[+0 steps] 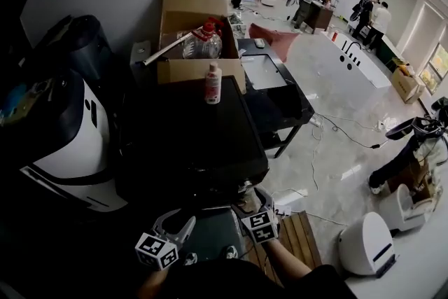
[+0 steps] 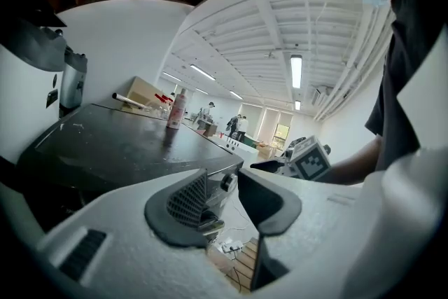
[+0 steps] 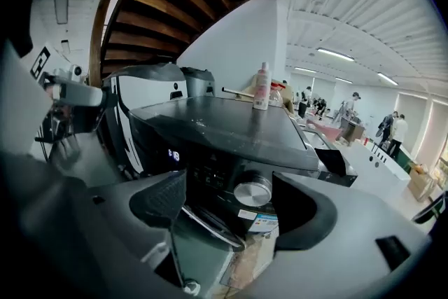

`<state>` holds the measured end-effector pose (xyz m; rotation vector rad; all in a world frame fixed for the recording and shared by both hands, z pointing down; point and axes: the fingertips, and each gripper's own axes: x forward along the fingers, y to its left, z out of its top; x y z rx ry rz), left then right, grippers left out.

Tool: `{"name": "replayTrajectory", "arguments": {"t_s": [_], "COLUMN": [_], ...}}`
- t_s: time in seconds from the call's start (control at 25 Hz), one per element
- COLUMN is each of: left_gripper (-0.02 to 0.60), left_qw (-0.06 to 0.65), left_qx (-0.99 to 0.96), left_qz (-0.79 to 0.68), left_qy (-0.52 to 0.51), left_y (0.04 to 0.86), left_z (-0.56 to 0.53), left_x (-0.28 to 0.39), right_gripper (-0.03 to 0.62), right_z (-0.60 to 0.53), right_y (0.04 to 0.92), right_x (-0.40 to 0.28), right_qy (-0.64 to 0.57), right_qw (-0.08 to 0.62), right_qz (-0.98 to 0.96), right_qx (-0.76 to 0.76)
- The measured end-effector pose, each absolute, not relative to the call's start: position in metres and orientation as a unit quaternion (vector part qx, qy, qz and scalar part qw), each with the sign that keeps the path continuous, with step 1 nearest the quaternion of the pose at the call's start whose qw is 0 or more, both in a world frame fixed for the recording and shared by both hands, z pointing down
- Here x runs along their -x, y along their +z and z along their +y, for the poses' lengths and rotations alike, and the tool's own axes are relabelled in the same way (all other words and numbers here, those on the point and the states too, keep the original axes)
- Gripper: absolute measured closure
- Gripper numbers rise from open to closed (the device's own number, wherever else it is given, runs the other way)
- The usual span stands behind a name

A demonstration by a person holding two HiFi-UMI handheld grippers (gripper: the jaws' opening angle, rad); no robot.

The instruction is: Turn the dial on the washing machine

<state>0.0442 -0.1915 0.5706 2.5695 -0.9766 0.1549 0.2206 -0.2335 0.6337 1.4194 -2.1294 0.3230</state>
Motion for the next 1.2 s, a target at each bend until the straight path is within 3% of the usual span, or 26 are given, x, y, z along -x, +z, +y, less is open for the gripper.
{"name": "replayTrajectory", "arguments": {"t_s": [0.16,0.56,1.2], "left_gripper": [0.451,0.451,0.451], "left_qw": [0.197,0.206,0.218], "left_qx": [-0.902,-0.870,-0.858], "left_qz": [-0.380,-0.445,-0.462], "left_qy": [0.052,0.049,0.051], "left_y": [0.574,0.580,0.589], "left_z": [-0.185,-0.172,-0.166], "left_x": [-0.036,-0.014,-0.002], "right_gripper": [0.206,0.200,0.165], "right_z": [-0.245,-0.265,-0.271], "right_y": [0.658,0.689,0.712], "right_x": [-0.223,-0.223,-0.232], "right_qy": [0.086,0.085,0.142], "right_qw": [0.328,0.358,0.345], "right_qz": [-0.794,-0.802,-0.785], "right_qx": [-0.505,-0.471,-0.495]}}
